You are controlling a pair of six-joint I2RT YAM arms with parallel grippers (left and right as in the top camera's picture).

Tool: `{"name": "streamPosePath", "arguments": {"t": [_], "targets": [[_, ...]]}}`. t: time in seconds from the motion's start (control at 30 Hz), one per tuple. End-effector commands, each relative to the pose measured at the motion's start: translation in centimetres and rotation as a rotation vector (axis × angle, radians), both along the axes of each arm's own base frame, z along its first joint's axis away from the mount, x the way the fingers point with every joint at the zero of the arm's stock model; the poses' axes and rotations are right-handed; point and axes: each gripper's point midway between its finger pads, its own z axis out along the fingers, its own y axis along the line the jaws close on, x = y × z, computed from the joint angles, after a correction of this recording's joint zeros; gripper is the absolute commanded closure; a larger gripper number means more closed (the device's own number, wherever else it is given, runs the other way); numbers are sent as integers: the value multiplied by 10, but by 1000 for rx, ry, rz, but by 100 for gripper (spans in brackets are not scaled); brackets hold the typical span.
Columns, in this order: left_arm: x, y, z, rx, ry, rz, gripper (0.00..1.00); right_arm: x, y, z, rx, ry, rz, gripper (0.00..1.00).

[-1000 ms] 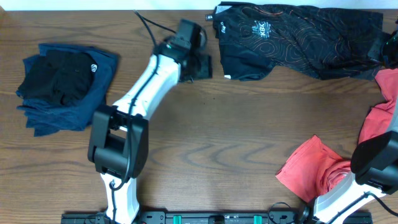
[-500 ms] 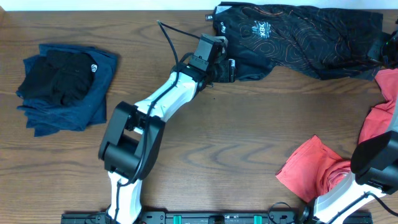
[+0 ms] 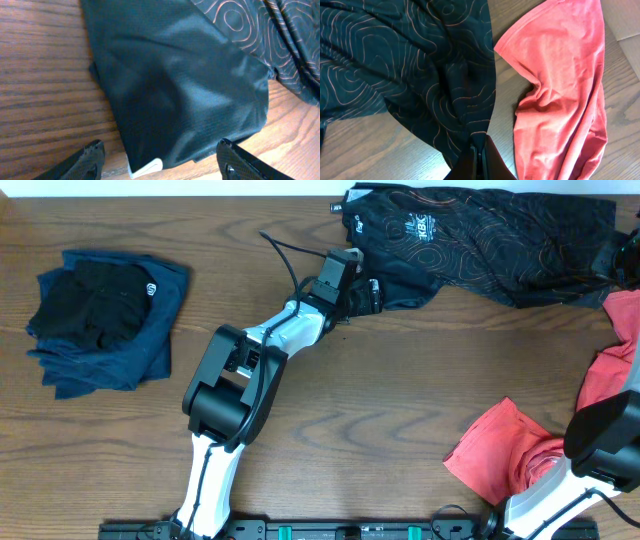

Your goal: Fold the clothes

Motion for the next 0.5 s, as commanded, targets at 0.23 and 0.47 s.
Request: {"name": "streamPosePath", "arguments": {"t": [0.23, 0.47], "targets": [[-4, -10, -11, -47, 51, 22, 40, -7, -4, 11, -11, -23, -24, 99], [-8, -23, -6, -58, 28, -2, 47, -8, -4, 11, -8, -18, -24, 99]]}}
